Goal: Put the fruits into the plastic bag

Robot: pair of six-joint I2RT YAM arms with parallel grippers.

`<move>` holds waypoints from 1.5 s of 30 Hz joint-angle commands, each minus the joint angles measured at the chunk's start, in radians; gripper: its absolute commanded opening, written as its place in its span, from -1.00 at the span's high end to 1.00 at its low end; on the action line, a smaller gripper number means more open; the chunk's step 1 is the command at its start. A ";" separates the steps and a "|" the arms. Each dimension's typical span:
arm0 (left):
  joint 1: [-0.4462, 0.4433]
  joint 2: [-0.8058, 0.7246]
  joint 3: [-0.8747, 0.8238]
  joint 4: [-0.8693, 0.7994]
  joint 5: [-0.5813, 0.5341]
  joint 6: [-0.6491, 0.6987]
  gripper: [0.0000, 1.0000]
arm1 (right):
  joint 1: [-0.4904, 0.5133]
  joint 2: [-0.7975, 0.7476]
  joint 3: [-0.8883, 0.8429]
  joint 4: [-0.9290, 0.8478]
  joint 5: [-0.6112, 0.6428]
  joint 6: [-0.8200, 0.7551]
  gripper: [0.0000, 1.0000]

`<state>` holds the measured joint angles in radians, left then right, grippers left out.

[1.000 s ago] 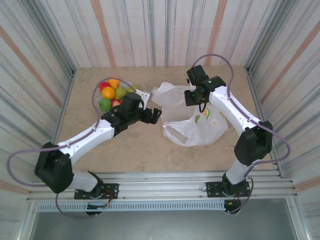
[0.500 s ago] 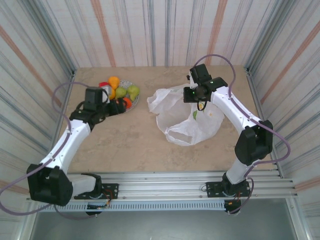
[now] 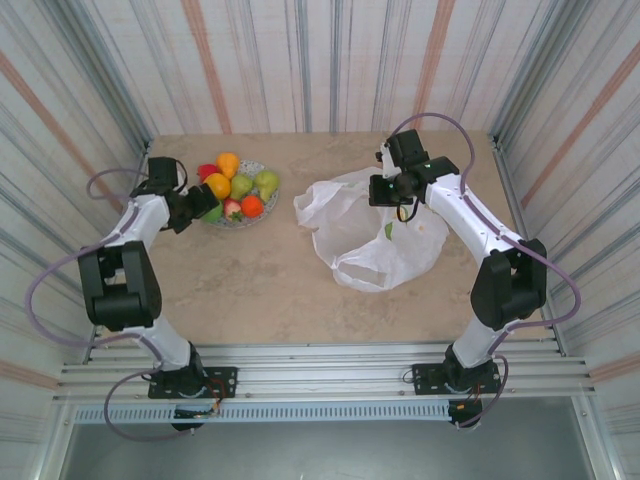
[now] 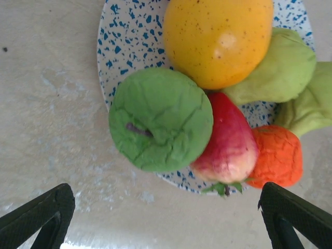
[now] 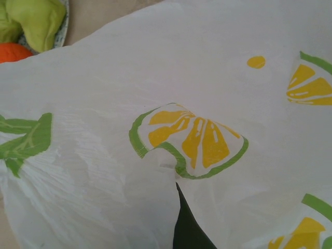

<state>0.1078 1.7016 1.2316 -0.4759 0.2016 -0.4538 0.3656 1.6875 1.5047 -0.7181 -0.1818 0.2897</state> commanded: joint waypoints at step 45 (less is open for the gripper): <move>0.012 0.233 0.132 0.013 0.051 0.038 -0.54 | -0.020 -0.038 -0.036 -0.014 -0.066 -0.029 1.00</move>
<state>0.1120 1.9190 1.3682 -0.4694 0.2401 -0.4305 0.3473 1.6802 1.4803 -0.7185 -0.2340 0.2756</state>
